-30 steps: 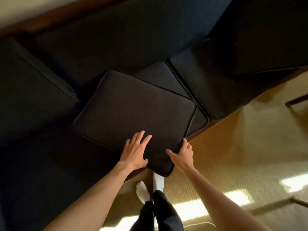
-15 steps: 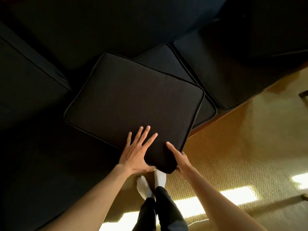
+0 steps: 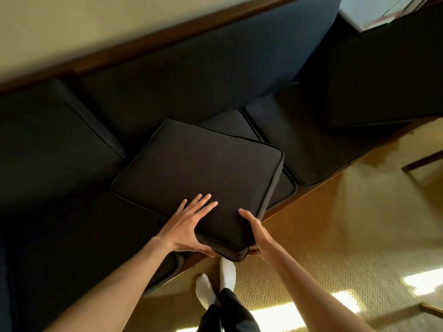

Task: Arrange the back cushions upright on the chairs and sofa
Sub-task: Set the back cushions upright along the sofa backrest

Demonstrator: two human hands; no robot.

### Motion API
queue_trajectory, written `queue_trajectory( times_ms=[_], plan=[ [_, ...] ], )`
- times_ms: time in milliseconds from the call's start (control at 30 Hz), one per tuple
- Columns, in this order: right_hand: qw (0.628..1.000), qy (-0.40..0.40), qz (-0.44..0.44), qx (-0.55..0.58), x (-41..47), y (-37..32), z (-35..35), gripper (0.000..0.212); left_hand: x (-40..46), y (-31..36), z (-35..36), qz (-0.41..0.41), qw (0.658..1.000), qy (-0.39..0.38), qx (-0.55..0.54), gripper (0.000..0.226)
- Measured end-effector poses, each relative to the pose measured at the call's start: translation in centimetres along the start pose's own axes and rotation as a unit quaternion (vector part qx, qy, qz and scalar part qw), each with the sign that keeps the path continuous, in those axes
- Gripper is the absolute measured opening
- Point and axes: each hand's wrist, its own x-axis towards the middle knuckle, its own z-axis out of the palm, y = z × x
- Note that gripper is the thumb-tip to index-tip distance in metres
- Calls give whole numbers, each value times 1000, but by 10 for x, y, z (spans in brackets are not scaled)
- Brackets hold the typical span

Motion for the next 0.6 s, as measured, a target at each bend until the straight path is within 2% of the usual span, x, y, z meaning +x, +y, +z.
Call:
queue_trajectory(
  times_ms=[233, 500, 533, 600],
  plan=[
    [998, 4, -63, -25, -105, -88, 5, 69, -42, 34, -101, -19, 994, 63, -86, 137],
    [994, -26, -89, -60, -184, -199, 47, 70, -67, 49, -182, -77, 966, 205, -136, 122],
    [994, -51, -83, -40, -187, -212, 50, 66, -64, 49, -191, -83, 963, 217, -138, 121],
    [989, -125, -78, -3, -197, -236, 52, 39, -56, 46, -205, -98, 956, 242, -132, 118]
  ],
)
